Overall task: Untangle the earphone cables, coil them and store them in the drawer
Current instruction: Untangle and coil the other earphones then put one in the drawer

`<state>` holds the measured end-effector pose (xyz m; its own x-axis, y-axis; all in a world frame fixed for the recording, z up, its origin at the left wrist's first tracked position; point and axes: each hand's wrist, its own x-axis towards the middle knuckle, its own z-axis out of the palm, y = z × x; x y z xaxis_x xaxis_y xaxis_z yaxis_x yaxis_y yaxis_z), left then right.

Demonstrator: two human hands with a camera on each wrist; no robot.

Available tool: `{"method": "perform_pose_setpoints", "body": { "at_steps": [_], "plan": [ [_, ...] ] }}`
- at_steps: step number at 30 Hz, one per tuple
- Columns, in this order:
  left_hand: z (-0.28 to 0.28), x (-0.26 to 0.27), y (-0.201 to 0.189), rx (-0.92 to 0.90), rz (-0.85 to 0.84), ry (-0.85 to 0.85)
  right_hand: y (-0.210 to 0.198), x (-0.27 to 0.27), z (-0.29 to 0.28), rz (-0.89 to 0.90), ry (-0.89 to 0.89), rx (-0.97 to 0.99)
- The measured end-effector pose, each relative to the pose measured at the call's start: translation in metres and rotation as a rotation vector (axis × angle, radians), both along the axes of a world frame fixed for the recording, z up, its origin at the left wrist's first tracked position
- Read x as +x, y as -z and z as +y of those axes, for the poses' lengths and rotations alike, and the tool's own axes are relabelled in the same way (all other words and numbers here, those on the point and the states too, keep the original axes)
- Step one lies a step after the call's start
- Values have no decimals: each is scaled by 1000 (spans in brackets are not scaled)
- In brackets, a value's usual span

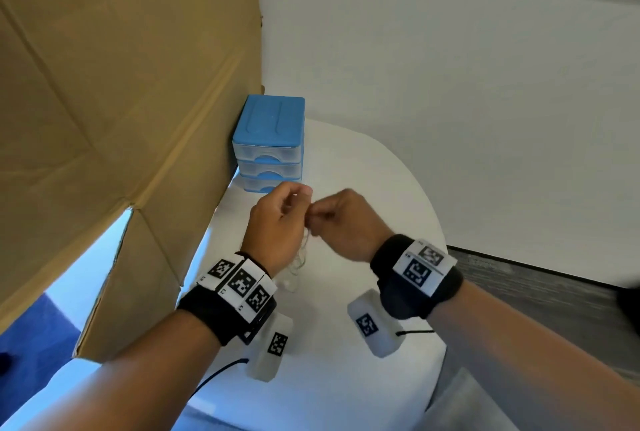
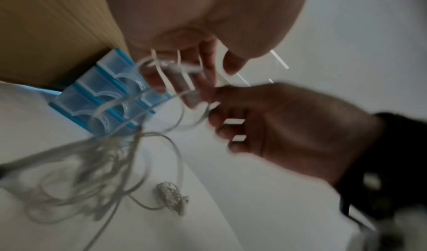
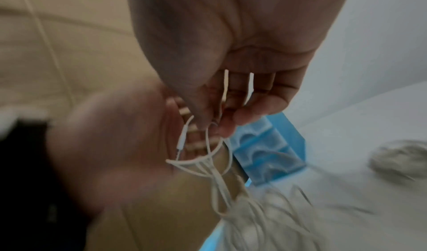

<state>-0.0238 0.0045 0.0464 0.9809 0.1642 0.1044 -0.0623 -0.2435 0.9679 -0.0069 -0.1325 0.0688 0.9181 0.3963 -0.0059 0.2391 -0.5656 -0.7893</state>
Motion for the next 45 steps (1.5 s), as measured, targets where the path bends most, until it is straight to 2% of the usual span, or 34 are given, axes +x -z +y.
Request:
{"method": "perform_pose_setpoints", "body": {
  "at_steps": [2, 5, 7, 10, 14, 18, 20, 22, 26, 29, 35, 39, 42, 43, 45],
  "plan": [
    [1, -2, 0, -75, -11, 56, -18, 6, -2, -13, 48, 169],
    [2, -1, 2, -76, -2, 81, -49, 16, -4, 0, 182, 350],
    [4, 2, 4, 42, 26, 115, -70, 22, -5, 6, 231, 414],
    [6, 5, 8, 217, 51, 141, -97, 22, -5, -22, 189, 426],
    [11, 10, 11, 159, 15, -28, -124, 14, 0, -107, 111, 429],
    [21, 16, 18, 67, 92, -137, -156, 12, -3, -250, 134, 590],
    [22, 18, 18, 54, 80, -154, -164, 14, -3, -286, 150, 623],
    [21, 18, 15, 38, 57, -131, -159, 19, 1, -277, 166, 601],
    [15, 13, 10, -33, 29, -61, -126, 36, 10, -80, 156, 426],
    [11, 10, 5, -101, -4, -46, -96, 42, 9, -3, 172, 300],
    [10, 6, -1, -191, 8, -96, -51, 33, 4, -133, 294, 197],
    [6, 1, -7, -183, 7, -122, -36, 17, 7, -131, 272, 145],
    [7, -1, -10, -186, -21, -178, -26, 9, 12, -250, 322, 79],
    [7, -2, -11, -194, -32, -191, -24, 7, 13, -257, 318, 63],
    [7, -2, -12, -179, -58, -205, -24, 7, 15, -135, 266, 42]
  ]
}}
